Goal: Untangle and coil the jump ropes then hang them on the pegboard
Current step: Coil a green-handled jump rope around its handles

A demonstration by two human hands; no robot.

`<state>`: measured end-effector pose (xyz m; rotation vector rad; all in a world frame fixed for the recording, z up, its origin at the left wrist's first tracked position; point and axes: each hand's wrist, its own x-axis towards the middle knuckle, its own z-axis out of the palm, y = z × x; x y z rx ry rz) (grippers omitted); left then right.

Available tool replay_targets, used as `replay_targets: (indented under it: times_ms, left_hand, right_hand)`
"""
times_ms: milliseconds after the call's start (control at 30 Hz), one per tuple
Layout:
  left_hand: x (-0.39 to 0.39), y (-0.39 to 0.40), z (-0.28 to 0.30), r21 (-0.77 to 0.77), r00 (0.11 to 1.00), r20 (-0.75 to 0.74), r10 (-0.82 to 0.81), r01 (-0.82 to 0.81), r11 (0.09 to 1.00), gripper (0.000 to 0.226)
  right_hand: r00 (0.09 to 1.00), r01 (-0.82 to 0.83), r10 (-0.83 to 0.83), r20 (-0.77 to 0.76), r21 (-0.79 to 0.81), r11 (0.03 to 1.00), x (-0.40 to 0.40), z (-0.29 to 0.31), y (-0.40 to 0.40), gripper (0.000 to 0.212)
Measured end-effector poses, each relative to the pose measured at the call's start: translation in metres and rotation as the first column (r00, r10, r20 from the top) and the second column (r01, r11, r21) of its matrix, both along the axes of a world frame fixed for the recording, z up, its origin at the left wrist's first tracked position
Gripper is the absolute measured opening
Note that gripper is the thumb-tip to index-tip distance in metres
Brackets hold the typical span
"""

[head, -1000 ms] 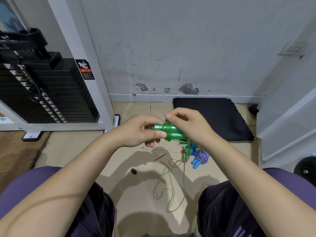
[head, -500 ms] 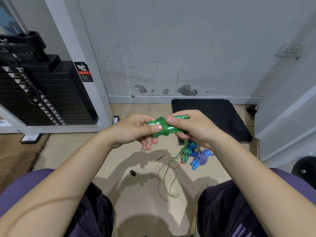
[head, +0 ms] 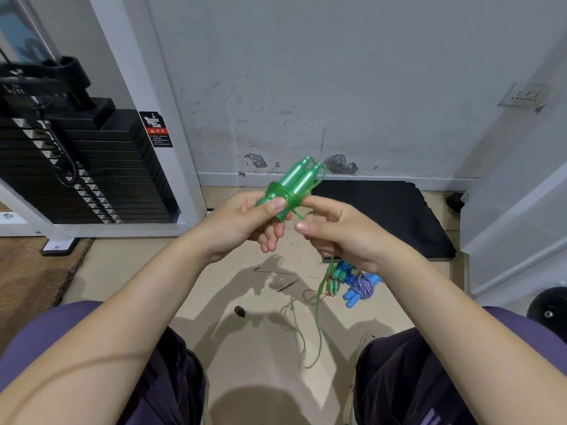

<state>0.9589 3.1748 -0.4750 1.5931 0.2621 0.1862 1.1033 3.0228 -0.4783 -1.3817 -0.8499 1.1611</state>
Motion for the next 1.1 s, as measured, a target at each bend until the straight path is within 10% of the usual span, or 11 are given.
replay_targets:
  times_ms: [367, 867, 1100]
  left_hand:
    - [0.001, 0.017, -0.002, 0.098, 0.920, -0.066, 0.386, -0.379, 0.920, 0.025]
    - [0.003, -0.006, -0.005, 0.146, 0.859, -0.437, -0.265, 0.359, 0.922, 0.025]
    - [-0.003, 0.000, -0.003, 0.130, 0.835, -0.444, -0.327, 0.420, 0.898, 0.021]
  right_hand:
    - [0.757, 0.189, -0.141, 0.638, -0.007, 0.982, -0.011, 0.005, 0.004, 0.034]
    - [0.582, 0.183, -0.261, 0.770, 0.189, 0.965, -0.005, -0.004, 0.006, 0.013]
    - [0.759, 0.101, -0.106, 0.642, 0.044, 0.994, -0.016, -0.005, 0.005, 0.024]
